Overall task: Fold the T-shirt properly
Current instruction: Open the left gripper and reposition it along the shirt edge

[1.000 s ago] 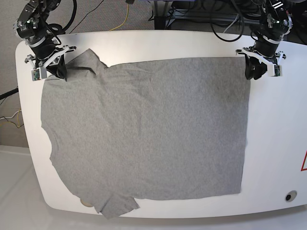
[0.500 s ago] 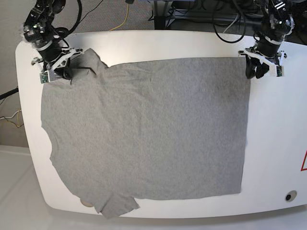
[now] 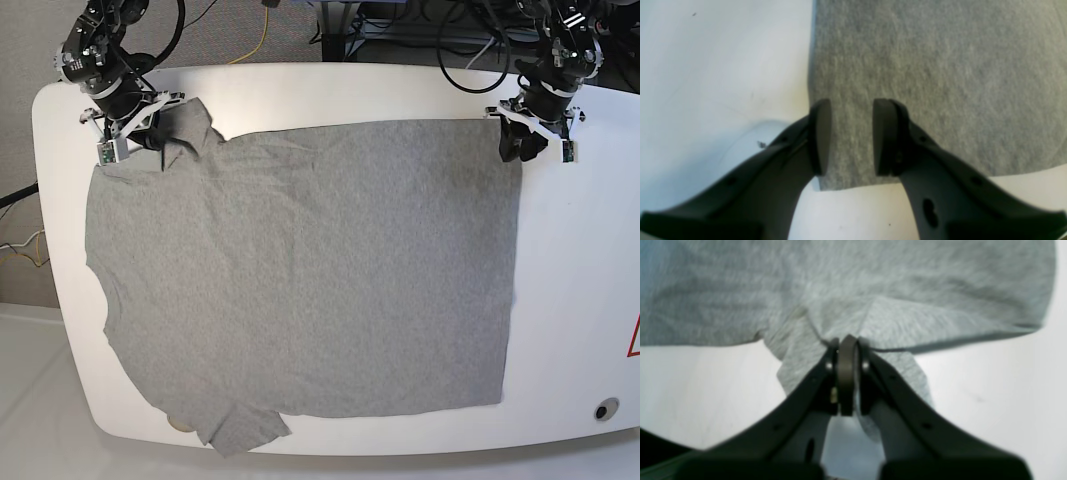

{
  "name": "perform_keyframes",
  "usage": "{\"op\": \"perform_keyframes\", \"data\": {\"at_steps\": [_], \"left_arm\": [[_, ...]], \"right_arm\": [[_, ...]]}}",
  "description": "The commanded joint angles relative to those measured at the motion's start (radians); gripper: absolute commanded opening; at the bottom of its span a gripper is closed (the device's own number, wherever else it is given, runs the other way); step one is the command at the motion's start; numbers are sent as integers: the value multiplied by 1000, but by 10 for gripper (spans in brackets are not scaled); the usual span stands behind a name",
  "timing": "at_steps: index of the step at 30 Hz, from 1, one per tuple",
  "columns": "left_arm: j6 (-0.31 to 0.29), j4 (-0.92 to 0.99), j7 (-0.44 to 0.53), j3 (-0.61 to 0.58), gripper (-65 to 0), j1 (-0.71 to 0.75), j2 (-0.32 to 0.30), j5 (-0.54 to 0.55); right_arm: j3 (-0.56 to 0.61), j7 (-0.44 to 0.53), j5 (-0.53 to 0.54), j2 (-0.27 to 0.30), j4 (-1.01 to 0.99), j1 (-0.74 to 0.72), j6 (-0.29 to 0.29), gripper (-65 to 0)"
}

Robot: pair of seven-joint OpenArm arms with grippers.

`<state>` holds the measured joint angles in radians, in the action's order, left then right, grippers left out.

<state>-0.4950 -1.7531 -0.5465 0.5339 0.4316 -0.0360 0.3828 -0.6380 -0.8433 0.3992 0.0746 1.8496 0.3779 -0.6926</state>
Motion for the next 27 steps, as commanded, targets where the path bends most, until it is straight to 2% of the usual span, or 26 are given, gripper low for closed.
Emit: {"op": "perform_keyframes", "data": {"at_steps": [1,10,19,27], "left_arm": [[-6,-18,21,2,-457,-1,-6,20],[-4,-21,21,10,-457,-1,-12,20],[-4,-66,21,111,-457,-1,-11,21],[-3,-84,21,145,-451,-4,-15,21]], "right_arm": [[-6,20,17,15,15,-1,-5,-650],[-6,20,13,17,15,-6,-5,-650],[-6,20,11,18,15,-7,-5,-650],[-6,20,11,20,15,-9,-5,-650]]}}
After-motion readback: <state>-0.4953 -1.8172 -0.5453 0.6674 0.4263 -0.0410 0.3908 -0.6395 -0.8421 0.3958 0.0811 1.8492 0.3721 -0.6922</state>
